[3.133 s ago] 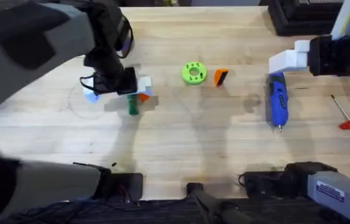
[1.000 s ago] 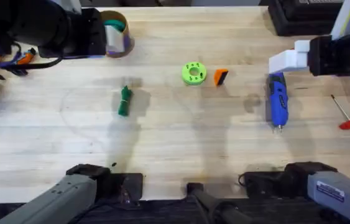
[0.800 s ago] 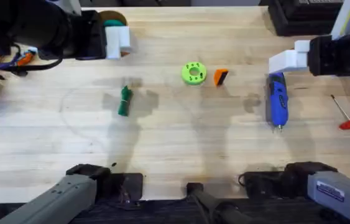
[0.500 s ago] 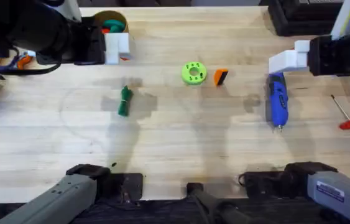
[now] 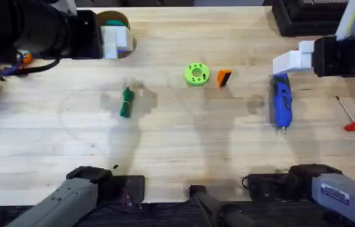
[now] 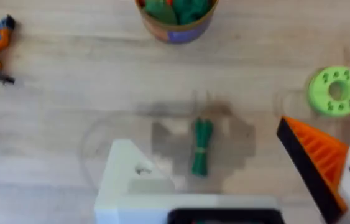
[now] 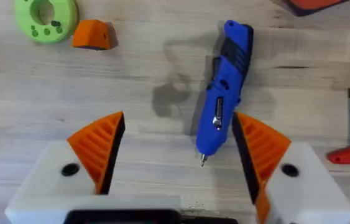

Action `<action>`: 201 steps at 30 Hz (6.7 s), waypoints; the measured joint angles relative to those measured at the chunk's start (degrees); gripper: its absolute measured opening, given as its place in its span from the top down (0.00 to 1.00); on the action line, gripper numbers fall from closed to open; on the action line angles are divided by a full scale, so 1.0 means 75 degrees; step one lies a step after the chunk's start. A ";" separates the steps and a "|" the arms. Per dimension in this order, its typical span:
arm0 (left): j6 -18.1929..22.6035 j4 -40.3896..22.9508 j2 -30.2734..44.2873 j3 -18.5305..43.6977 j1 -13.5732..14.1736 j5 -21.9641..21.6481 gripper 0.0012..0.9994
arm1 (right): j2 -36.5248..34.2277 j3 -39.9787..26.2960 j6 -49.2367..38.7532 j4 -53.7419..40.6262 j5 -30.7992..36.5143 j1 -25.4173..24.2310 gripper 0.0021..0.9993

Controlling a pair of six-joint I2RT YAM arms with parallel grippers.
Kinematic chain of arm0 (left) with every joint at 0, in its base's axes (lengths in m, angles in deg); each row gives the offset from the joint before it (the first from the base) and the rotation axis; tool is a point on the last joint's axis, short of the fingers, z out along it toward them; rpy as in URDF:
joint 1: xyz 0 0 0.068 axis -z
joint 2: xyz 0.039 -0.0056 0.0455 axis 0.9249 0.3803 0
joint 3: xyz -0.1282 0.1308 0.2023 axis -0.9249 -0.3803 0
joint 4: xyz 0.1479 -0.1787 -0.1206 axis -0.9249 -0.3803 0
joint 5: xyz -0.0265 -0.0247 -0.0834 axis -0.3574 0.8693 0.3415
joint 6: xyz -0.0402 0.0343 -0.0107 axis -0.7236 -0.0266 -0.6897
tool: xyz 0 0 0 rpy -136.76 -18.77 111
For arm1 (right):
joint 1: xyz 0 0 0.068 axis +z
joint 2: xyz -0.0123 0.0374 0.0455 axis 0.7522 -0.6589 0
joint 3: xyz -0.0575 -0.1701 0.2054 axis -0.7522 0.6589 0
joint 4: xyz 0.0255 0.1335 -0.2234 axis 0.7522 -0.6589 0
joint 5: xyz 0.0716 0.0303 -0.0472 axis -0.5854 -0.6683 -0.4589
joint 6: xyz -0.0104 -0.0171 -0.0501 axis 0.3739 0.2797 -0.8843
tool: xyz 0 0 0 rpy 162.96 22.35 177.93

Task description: Pick up the gripper from the table and insert it into the empty holder that is missing its gripper. Then pick up a screw, insert it into the mounting hole, and use the screwdriver to tighten it. Finally, clean up the table by picking up the vegetable and placing it into the bucket.

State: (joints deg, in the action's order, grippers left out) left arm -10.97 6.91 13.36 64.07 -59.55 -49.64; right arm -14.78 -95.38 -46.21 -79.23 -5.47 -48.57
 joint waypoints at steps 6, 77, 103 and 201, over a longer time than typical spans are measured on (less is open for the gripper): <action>0.0090 0.2096 -0.1694 -0.1825 0.0000 0.0141 0.01 | 0.0000 0.0000 0.0000 0.0000 0.0000 0.0000 0.01; 0.1808 0.6920 -0.8409 -0.9380 -0.1043 1.0171 0.01 | 0.0000 0.0000 0.0000 0.0000 0.0000 0.0000 0.01; 0.1770 0.6998 -0.8406 -0.9403 -0.1043 0.9960 0.01 | 0.0000 0.0000 0.0000 0.0000 0.0000 0.0000 0.01; 0.1767 0.7004 -0.8408 -0.9406 -0.1043 0.9943 0.01 | -0.5406 -0.1953 0.1154 0.0777 0.0405 0.2850 0.38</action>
State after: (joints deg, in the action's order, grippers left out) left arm 2.29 59.44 -49.70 -6.48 -67.37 24.93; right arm -55.33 -110.02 -37.55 -73.41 -2.43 -27.20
